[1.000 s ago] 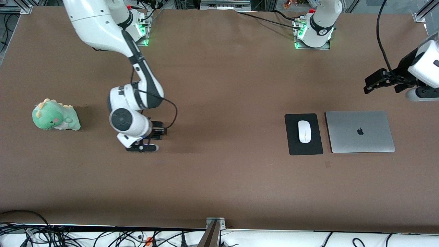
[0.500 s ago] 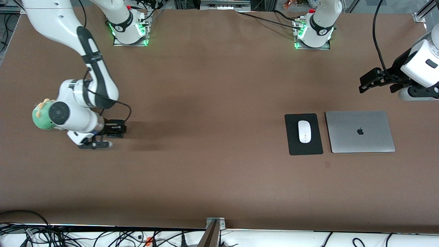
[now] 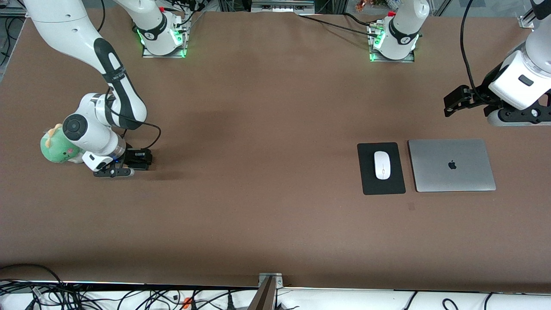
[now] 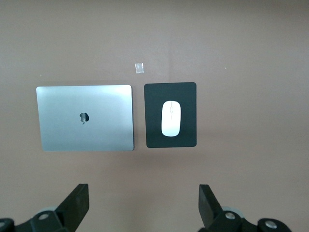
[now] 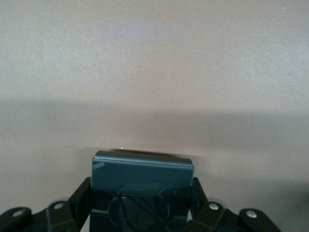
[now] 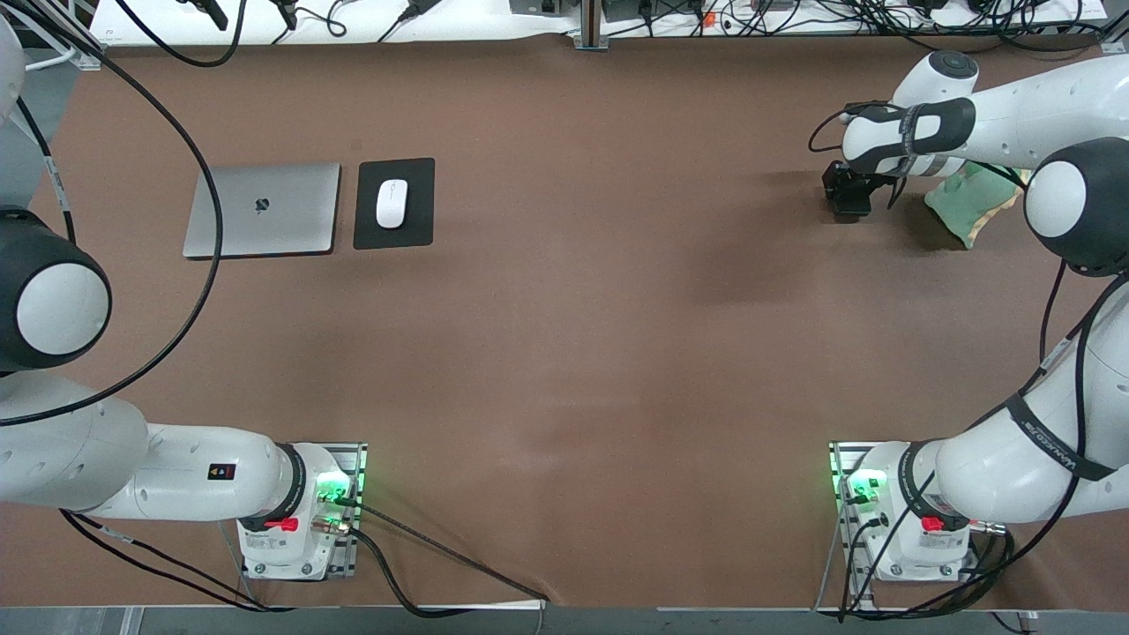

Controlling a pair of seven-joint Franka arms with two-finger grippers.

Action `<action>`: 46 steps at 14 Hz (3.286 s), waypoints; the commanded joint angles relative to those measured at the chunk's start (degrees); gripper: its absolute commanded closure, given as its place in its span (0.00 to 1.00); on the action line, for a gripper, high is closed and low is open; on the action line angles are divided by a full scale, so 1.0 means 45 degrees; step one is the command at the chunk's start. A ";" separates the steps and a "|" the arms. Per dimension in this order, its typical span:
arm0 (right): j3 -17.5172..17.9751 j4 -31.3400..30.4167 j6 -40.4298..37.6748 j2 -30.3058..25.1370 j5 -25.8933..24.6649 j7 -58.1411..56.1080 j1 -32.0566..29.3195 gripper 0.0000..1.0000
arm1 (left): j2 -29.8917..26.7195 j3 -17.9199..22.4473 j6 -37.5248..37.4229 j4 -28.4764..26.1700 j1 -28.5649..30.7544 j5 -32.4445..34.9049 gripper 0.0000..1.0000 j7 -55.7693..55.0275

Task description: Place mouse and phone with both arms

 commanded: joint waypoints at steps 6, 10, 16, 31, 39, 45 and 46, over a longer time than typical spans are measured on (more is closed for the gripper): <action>0.0043 -0.0180 0.0439 0.0030 0.0331 -0.1411 -0.0506 0.00 | -0.1293 0.0150 0.0720 -0.1575 -0.0187 -0.0093 0.00 0.0144; 0.0063 0.0288 -0.0827 -0.0281 0.0351 -0.1236 -0.0467 0.00 | -0.1273 0.0150 0.0681 -0.1575 -0.0051 -0.0191 0.00 0.0143; 0.0024 0.1516 -0.3383 -0.1316 0.0332 -0.0844 -0.0467 0.00 | -0.1234 0.0170 0.0681 -0.1575 -0.0031 -0.0210 0.00 0.0124; 0.1446 0.5772 -1.3208 -0.6297 -0.1290 0.1909 -0.1947 0.00 | -0.1234 0.0169 0.0700 -0.1575 -0.0031 -0.0385 0.00 0.0123; 0.1489 0.6734 -1.3977 -0.6747 -0.1602 0.2046 -0.1971 0.00 | -0.1234 0.0248 0.0720 -0.1575 -0.0012 -0.0562 0.00 0.0123; 0.1489 0.6871 -1.3976 -0.6747 -0.1602 0.2046 -0.1971 0.00 | -0.1234 0.0189 0.0759 -0.1517 -0.0031 -0.0562 0.00 0.0123; 0.1489 0.6871 -1.3995 -0.6767 -0.1602 0.2046 -0.1971 0.00 | -0.1234 0.0170 0.0740 -0.1497 -0.0031 -0.0562 0.00 0.0123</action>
